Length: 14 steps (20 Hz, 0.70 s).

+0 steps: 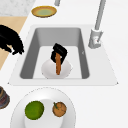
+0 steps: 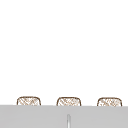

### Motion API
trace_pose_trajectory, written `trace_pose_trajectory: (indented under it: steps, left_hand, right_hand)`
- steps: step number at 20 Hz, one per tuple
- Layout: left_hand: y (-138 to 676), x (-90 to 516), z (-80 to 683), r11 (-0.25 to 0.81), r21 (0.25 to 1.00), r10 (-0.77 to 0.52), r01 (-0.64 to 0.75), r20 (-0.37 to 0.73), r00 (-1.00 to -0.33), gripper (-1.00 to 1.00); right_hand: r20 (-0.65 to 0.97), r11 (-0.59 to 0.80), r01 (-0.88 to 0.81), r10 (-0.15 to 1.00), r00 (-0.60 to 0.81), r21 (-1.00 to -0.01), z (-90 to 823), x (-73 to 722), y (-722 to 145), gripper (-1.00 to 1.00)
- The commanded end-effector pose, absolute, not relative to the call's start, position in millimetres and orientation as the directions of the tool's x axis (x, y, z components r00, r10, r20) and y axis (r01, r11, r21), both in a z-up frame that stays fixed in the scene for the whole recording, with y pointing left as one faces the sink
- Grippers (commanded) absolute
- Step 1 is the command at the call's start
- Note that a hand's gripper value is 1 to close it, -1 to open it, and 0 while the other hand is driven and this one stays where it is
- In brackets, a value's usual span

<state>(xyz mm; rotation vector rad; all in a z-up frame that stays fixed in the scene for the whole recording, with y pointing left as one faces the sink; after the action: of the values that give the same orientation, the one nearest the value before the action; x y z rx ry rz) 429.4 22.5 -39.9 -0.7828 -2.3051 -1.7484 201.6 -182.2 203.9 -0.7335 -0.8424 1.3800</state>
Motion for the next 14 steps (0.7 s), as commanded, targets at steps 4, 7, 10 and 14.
trace_pose_trajectory:
  steps: [4,7,10,14]
  left_hand:
    - [15,426,-50,0.315,0.824,0.355,0.470,0.357,-0.864,1.00]
    - [28,440,-61,0.351,0.821,0.387,0.450,0.310,-0.868,1.00]
    - [41,444,-77,0.369,0.797,0.411,0.478,0.322,-0.853,1.00]
    - [36,453,-99,0.385,0.794,0.412,0.471,0.309,-0.857,1.00]
  right_hand:
    - [0.078,0.068,-0.525,0.997,0.002,-0.848,204,202,-182,0.00]
    - [0.078,0.068,-0.525,0.997,0.002,-0.848,204,202,-182,0.00]
    - [0.078,0.068,-0.525,0.997,0.002,-0.848,204,202,-182,0.00]
    - [0.078,0.068,-0.525,0.997,0.002,-0.848,204,202,-182,0.00]
